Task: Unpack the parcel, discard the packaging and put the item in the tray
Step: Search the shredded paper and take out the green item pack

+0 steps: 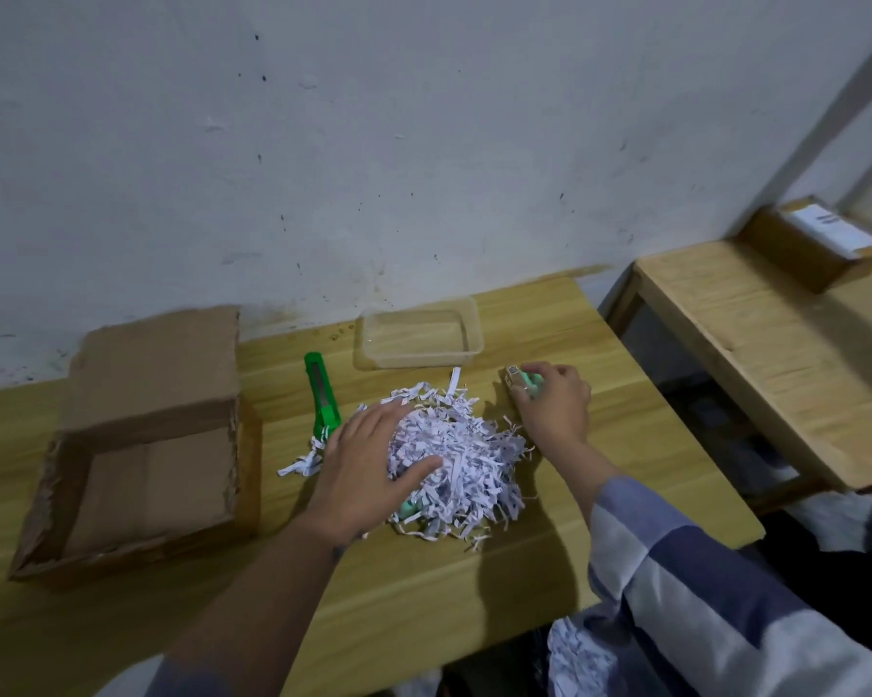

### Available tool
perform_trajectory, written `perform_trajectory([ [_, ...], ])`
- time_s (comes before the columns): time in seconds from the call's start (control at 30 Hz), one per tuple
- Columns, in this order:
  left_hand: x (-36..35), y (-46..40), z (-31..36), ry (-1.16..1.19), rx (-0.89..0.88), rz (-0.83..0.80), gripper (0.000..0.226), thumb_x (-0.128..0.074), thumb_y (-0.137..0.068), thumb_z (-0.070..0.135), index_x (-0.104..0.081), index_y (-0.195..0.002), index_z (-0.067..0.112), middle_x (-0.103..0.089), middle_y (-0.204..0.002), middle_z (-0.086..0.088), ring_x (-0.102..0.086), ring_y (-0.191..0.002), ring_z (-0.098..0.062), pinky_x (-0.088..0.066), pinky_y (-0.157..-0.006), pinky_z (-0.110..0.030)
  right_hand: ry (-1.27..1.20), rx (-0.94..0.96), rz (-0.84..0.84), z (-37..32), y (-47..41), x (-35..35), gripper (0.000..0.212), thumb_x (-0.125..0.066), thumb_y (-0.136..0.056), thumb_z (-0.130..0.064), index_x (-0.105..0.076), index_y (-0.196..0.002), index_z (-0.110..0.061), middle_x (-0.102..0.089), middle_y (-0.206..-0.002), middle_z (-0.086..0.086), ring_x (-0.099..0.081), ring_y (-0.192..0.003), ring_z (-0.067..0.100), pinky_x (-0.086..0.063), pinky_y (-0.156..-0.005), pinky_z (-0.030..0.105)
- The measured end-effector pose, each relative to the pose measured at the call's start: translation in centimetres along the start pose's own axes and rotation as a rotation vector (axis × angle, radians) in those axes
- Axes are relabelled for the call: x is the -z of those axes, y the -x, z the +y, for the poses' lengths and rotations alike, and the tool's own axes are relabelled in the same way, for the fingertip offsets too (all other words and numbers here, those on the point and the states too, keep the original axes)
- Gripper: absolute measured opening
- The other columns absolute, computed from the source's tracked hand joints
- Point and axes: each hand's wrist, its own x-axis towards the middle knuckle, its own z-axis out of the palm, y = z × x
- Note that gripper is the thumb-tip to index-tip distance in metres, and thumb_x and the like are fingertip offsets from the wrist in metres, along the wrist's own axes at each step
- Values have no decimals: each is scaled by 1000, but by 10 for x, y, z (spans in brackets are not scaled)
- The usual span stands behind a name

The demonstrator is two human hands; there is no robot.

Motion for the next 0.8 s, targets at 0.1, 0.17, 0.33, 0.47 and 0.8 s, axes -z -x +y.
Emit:
perform_trajectory([
  [0.1, -1, 10, -9, 16, 59, -26, 81, -31, -77, 82, -30, -145, 37, -27, -155, 13, -19, -144, -10, -14, -117, -40, -37, 190, -97, -19, 32, -9, 21, -62, -87, -28, -65, -108, -29, -55, -126, 4, -44, -121, 26, -39, -104, 43],
  [0.17, -3, 16, -15, 2, 90, -42, 69, -40, -86, 69, -31, -145, 35, -27, -155, 11, -21, -144, -11, -18, -118, -42, -69, 324, -197, -32, 52, -18, 16, -61, -87, -34, -67, -101, -31, -58, -118, -1, -47, -116, 20, -39, -102, 41],
  [0.33, -6, 27, -22, -14, 144, -66, 59, -48, -93, 52, -29, -146, 35, -28, -155, 12, -24, -143, -11, -22, -116, -39, 225, 545, -441, -37, 78, -34, 28, -65, -82, -39, -62, -108, -33, -55, -117, -2, -50, -112, 19, -44, -92, 39],
  [0.47, -4, 35, -26, -62, 124, -61, 51, -49, -95, 45, -32, -143, 42, -33, -152, 16, -28, -141, -9, -26, -114, -38, 155, 457, -421, -32, 72, -26, 16, -64, -84, -22, -64, -98, -29, -66, -108, -3, -62, -98, 20, -48, -78, 31],
  [0.8, 3, 43, -15, -134, -93, -29, 52, -40, -96, 49, -23, -145, 47, -10, -159, 15, -8, -147, -9, -2, -119, -41, 142, 433, -174, -45, 60, -20, 18, -58, -88, -24, -67, -103, -29, -66, -111, -2, -59, -106, 22, -45, -84, 33],
])
